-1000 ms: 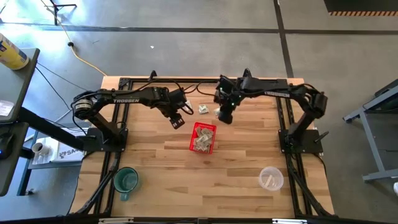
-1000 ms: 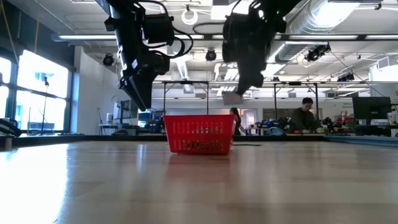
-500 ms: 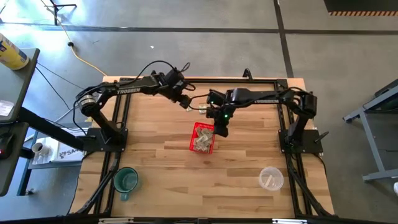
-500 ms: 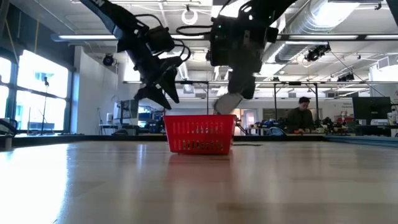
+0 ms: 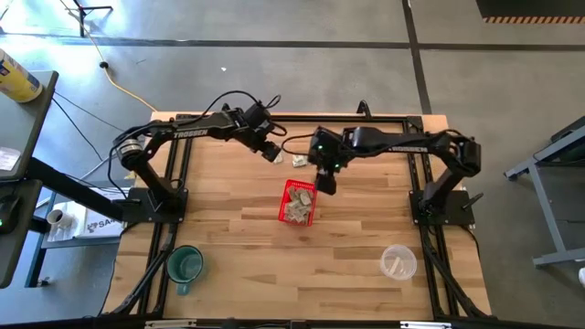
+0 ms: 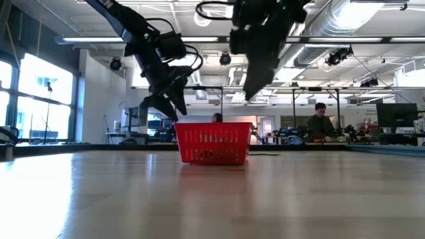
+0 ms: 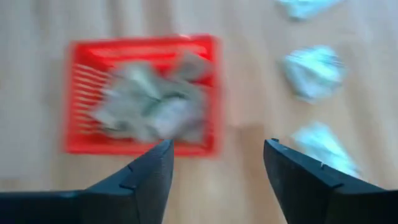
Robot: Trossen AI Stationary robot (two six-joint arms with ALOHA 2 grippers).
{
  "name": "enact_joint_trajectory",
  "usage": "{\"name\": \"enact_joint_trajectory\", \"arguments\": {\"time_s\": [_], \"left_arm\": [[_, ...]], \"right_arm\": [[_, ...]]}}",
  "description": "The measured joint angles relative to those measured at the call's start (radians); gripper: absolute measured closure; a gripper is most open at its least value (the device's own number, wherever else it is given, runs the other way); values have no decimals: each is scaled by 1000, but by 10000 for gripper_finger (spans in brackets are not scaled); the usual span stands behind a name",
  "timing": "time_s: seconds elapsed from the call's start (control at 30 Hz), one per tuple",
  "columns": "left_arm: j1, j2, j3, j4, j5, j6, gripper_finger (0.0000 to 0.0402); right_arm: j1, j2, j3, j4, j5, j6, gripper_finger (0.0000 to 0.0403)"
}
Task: Pick and place items into bin
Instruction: Put the left white stevia packet into the bin
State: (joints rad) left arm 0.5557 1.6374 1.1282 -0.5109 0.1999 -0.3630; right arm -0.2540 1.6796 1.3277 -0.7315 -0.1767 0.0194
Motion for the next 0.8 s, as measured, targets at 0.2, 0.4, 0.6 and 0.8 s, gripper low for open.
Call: {"name": "enact_joint_trajectory", "arguments": {"time_s": [0.2, 0.4, 0.6, 0.8], "left_arm": [[1, 84, 1, -13, -92, -94, 188], [-10, 184, 0, 33, -135, -292, 188], [-36, 197, 22, 83, -184, -331, 188], [-54, 223, 65, 119, -307, -326, 188]], "right_arm": [[-37, -73, 0, -153, 200, 35, 158], [-75, -88, 0, -246, 316, 137, 157], [-78, -89, -1, -244, 326, 166, 157], [-78, -89, -1, -220, 326, 188, 157]]}}
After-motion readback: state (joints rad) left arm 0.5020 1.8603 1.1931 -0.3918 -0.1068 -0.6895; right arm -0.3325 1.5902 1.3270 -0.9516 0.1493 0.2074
